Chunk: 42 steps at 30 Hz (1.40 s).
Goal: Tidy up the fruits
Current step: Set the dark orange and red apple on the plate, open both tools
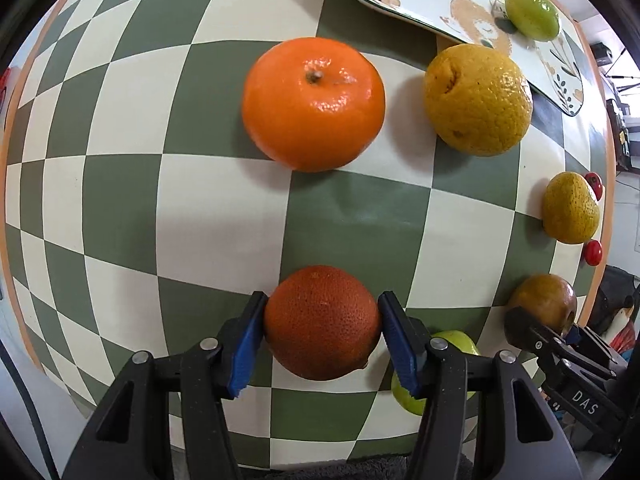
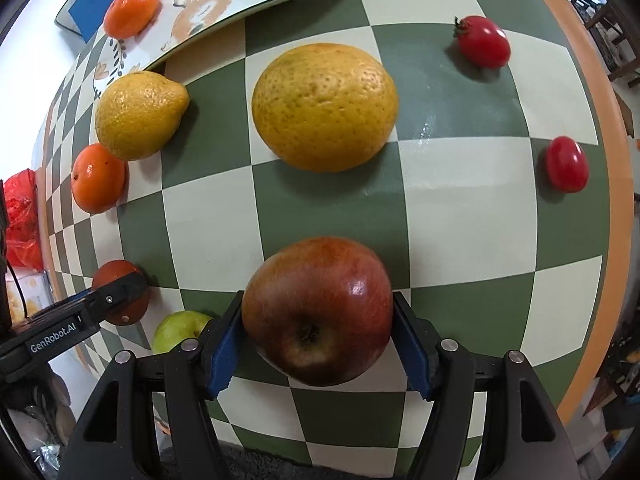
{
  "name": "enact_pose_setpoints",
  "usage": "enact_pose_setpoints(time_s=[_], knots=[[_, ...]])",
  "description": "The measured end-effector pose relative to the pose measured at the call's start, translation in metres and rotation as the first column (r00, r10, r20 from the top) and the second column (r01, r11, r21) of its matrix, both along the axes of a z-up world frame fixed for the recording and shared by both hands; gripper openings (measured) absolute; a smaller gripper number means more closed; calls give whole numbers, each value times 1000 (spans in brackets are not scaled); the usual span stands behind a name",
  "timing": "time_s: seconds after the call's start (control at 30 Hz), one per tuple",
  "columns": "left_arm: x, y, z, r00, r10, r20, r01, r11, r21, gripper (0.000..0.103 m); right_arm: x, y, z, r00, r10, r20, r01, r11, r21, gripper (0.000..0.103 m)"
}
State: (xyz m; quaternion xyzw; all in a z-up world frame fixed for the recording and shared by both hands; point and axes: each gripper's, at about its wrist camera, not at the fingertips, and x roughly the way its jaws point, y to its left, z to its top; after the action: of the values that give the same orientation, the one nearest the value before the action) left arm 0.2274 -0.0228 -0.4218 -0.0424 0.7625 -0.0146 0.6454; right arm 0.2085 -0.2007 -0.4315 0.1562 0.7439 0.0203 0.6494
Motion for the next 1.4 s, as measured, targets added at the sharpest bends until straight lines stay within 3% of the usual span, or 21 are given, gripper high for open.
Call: enact_pose_setpoints(time_s=[0.1, 0.23, 0.37, 0.47, 0.57, 0.73, 0.87, 1.17, 1.2, 1.27, 1.3, 1.4], knots=[[9, -5, 9, 1000, 4, 5, -4, 1000, -2, 54, 1, -1, 3, 1000, 19, 9, -19, 1000, -14, 70], [23, -6, 59, 995, -5, 97, 9, 999, -41, 54, 2, 2, 20, 999, 22, 39, -22, 1000, 4, 69], [62, -19, 122, 976, -9, 219, 31, 995, -99, 54, 27, 0, 69, 990, -2, 143, -6, 998, 58, 69], [107, -20, 143, 970, 0, 242, 34, 991, -133, 54, 64, 2, 97, 977, -8, 213, -10, 996, 85, 69], [149, -10, 132, 979, 7, 203, 20, 991, -131, 54, 109, 10, 105, 967, 5, 253, -25, 997, 79, 69], [199, 3, 82, 997, 35, 71, -28, 994, -109, 54, 182, 35, 75, 974, 54, 219, -72, 995, 75, 69], [217, 12, 59, 998, 53, 16, -52, 995, -89, 54, 207, 55, 47, 975, 113, 192, -123, 991, 41, 69], [225, 9, 48, 1000, 24, -6, -24, 998, -54, 55, 224, 71, 18, 976, 163, 147, -170, 985, 39, 70], [224, 10, 49, 1000, 19, 0, -19, 999, -46, 60, 223, 71, 18, 976, 165, 140, -172, 984, 42, 71], [223, 12, 54, 1000, 17, 26, -16, 999, -43, 84, 220, 65, 22, 979, 153, 137, -162, 985, 60, 88], [222, 14, 57, 999, 17, 34, -16, 999, -41, 94, 219, 61, 25, 979, 150, 139, -160, 985, 62, 91], [216, 20, 65, 998, 26, 51, -24, 999, -40, 95, 212, 51, 40, 980, 133, 152, -141, 989, 45, 92]])
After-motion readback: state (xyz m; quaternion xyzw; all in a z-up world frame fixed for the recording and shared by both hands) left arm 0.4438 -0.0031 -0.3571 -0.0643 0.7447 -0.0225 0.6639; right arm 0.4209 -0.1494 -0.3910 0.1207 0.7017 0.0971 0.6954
